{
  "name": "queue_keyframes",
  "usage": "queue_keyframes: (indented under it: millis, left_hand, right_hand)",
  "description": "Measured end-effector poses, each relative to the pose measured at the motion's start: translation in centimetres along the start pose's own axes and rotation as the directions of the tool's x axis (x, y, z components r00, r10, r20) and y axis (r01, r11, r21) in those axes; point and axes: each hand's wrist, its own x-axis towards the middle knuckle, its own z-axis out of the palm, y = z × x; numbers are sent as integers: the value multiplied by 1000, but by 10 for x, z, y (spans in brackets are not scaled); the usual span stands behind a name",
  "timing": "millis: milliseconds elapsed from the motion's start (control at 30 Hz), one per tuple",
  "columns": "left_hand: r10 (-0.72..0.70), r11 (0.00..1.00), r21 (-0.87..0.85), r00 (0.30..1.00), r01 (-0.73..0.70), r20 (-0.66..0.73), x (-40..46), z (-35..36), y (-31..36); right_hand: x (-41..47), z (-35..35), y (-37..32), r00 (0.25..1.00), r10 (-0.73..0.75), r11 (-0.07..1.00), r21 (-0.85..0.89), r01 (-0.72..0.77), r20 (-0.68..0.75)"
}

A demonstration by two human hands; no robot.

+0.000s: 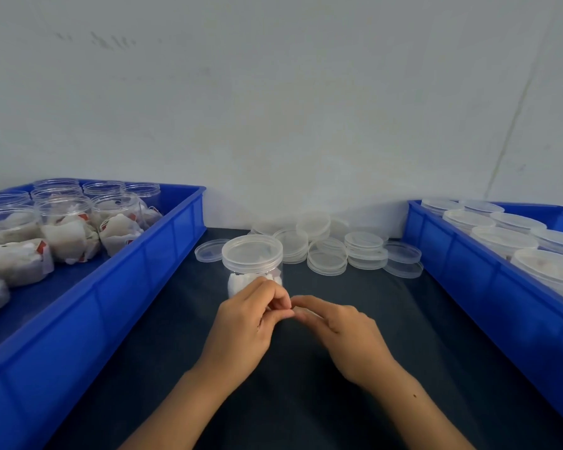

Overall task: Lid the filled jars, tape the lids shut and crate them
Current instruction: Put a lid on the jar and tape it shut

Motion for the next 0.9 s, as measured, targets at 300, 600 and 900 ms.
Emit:
queue_keyframes:
  millis: [300,600,900]
  left_hand:
    - [-191,974,26,881,224,-432,9,-11,-11]
    - [-483,808,-370,875,458,27,11,0,-31]
    - [-491,764,-348,839,543,233,7,17,-18]
  right_hand:
    - [6,6,4,943,220,906,412,-101,-252]
    - [8,-7,-7,948,220,894,437,-102,-228]
    - [7,-16,-10,968,174,803,595,-32,-183]
